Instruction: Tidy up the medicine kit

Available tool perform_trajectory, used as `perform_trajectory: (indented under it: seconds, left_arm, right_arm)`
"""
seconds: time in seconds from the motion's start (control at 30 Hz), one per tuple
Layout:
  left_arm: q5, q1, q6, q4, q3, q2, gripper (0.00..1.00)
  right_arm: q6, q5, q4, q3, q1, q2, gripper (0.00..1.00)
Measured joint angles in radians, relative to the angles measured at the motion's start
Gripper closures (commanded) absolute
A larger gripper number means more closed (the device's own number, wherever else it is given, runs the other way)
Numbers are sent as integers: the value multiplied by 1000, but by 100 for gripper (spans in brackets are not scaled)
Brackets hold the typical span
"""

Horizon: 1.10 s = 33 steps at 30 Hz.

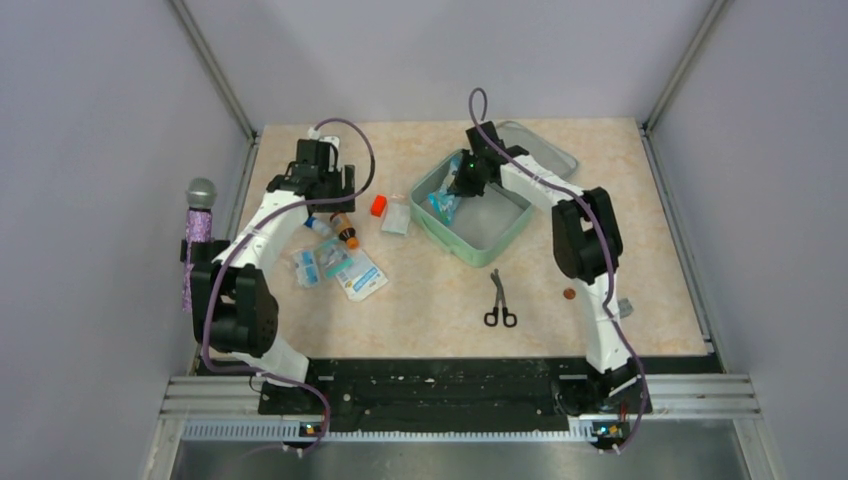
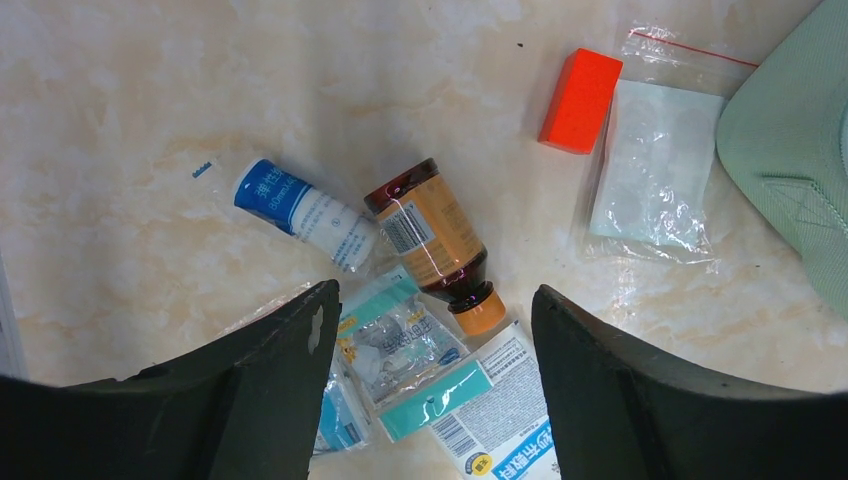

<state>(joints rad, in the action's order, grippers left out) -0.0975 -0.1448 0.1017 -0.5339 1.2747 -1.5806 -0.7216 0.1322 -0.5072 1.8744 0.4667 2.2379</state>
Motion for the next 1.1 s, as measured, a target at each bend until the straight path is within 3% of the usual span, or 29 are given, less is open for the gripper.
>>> perform_trajectory:
  seconds: [0.13, 0.17, 0.27, 0.37, 0.63, 0.8, 0.93, 1.1]
  left_arm:
    - [2, 0, -7, -7, 0, 0, 25]
    - [2, 0, -10, -10, 0, 0, 25]
    - [2, 0, -22, -15, 0, 0, 25]
    - [3, 0, -26, -16, 0, 0, 25]
    - [14, 0, -59, -15, -6, 2, 25]
    - [89, 0, -158, -55, -21, 23, 25]
    - [233, 0, -310, -151, -35, 63, 25]
    - [430, -6, -597, -254, -158, 194, 24]
  right_arm:
    - [-32, 60, 49, -9, -16, 42, 87]
    - [-39, 81, 69, -9, -20, 56, 83]
    - [-59, 138, 126, -8, -27, 100, 58]
    - [-72, 197, 176, 1, -31, 117, 49]
    - [-44, 218, 204, 5, -38, 116, 48]
    - [35, 209, 191, -4, -42, 98, 43]
    - [125, 207, 164, -63, -51, 16, 39]
    - [227, 200, 149, -129, -58, -128, 37]
